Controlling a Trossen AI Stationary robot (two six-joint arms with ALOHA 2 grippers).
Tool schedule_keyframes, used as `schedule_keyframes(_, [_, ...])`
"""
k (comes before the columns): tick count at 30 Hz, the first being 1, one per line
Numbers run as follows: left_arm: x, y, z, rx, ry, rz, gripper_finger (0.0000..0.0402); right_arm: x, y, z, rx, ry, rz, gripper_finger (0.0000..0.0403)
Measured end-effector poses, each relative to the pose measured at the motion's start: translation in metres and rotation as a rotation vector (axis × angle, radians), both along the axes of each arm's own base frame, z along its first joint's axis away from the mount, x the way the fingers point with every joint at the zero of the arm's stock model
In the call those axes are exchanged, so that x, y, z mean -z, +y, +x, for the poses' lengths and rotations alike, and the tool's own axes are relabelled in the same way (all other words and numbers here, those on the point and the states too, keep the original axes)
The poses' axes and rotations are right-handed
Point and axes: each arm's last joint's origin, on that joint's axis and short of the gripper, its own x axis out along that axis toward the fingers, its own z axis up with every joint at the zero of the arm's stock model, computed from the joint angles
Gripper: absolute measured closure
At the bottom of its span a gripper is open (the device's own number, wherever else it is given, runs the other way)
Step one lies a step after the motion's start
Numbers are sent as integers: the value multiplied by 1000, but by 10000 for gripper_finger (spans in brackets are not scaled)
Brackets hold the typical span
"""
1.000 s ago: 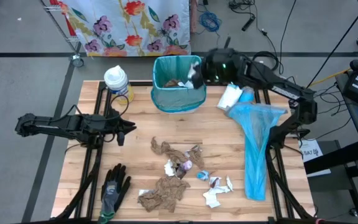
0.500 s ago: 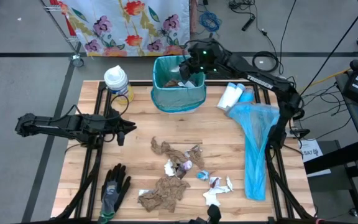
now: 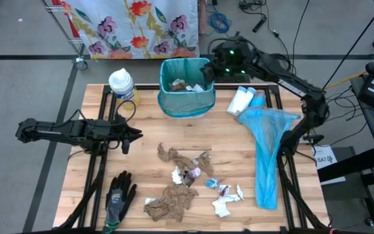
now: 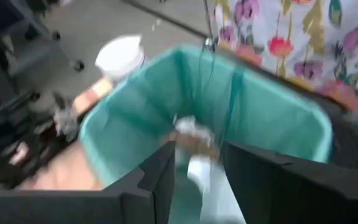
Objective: Place trash/remove bag and relplace
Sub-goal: Put the brown napkin into the white trash bin
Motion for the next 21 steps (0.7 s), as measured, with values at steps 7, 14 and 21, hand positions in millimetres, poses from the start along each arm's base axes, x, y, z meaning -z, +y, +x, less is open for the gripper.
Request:
schedule_keyframes(7, [2, -2, 8, 48, 30, 15, 302, 6, 51, -30, -23, 239, 213, 275])
schedule_keyframes(14, [-13, -4, 35, 128, 134, 97, 302, 41, 101, -31, 28, 553, 270, 275])
schedule_keyframes(21, [-20, -9, 74, 289, 301, 180, 302, 116, 134, -9, -3, 608, 301, 275])
